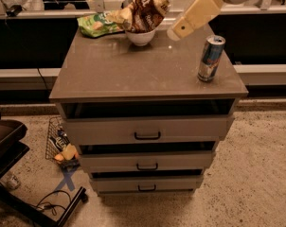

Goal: Pick brown chip bag from white bowl and place on counter

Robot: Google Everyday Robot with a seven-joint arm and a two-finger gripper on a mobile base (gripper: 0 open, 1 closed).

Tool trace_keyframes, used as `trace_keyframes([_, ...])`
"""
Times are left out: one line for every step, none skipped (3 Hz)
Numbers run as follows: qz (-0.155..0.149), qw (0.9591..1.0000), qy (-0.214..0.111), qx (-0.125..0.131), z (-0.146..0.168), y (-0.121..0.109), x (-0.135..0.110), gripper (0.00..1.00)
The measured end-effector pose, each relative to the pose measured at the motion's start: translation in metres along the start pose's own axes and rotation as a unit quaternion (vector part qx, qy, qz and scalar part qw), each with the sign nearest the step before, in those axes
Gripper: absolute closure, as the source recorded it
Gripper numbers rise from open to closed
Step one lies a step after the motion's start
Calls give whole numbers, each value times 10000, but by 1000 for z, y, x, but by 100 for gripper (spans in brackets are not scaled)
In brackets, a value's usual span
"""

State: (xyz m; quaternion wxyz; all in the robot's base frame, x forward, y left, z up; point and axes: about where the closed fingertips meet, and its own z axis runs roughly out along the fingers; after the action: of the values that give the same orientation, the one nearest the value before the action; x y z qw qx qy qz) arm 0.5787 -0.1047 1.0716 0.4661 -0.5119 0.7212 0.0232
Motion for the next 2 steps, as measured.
trace_keyframes([166, 9996, 190, 130, 33, -42, 11, 0])
trace_keyframes([351, 9971, 395, 546, 72, -105, 13, 0])
